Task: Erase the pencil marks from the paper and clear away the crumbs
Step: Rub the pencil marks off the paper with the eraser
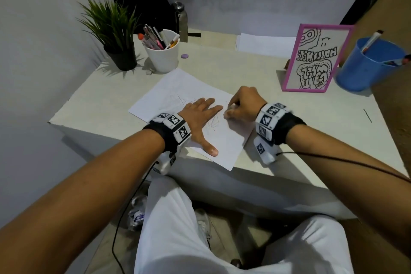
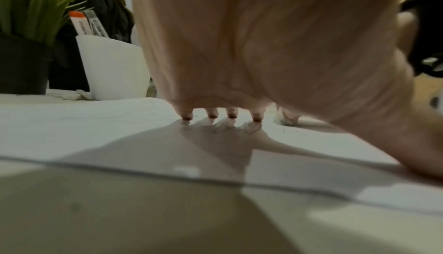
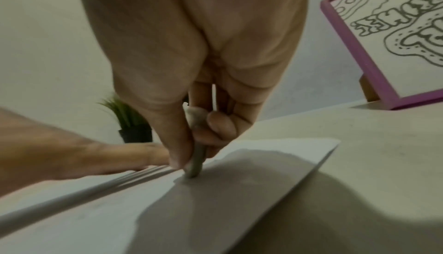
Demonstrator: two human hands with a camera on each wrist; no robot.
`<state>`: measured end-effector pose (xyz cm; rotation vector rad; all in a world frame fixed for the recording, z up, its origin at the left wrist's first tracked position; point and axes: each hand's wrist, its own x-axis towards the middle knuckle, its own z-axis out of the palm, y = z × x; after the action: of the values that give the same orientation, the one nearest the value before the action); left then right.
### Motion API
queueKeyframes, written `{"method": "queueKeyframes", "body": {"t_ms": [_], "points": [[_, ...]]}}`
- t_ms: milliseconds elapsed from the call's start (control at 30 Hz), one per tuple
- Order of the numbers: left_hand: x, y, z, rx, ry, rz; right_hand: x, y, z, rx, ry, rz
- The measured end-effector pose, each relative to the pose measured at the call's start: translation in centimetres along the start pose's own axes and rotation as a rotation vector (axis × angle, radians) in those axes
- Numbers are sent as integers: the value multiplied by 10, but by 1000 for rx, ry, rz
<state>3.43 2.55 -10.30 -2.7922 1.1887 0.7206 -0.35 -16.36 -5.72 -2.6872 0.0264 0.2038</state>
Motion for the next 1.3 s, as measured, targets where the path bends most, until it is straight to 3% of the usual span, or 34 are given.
{"method": "queueKeyframes", "body": {"t_ms": [200, 400, 533, 700, 833, 1000, 1133, 1300], "points": [[-6, 23, -20, 68, 78, 43, -26, 12, -4, -22, -94, -21], [7, 30, -16, -7, 53, 22, -17, 11, -3, -2, 49, 58], [9, 28, -17, 15, 40, 23, -47, -15, 11, -17, -175, -139], [10, 25, -13, 39, 2, 22, -15, 12, -8, -11, 56, 65], [7, 24, -14, 7, 32, 48, -49, -12, 9, -29, -170, -125], [9, 25, -16, 67, -15, 43, -17, 10, -9, -57, 23, 41], [9, 25, -16, 48, -15, 40, -54, -21, 16, -32, -199, -170], [8, 27, -17, 70, -35, 31, -13, 7, -6, -19, 47, 62]]}}
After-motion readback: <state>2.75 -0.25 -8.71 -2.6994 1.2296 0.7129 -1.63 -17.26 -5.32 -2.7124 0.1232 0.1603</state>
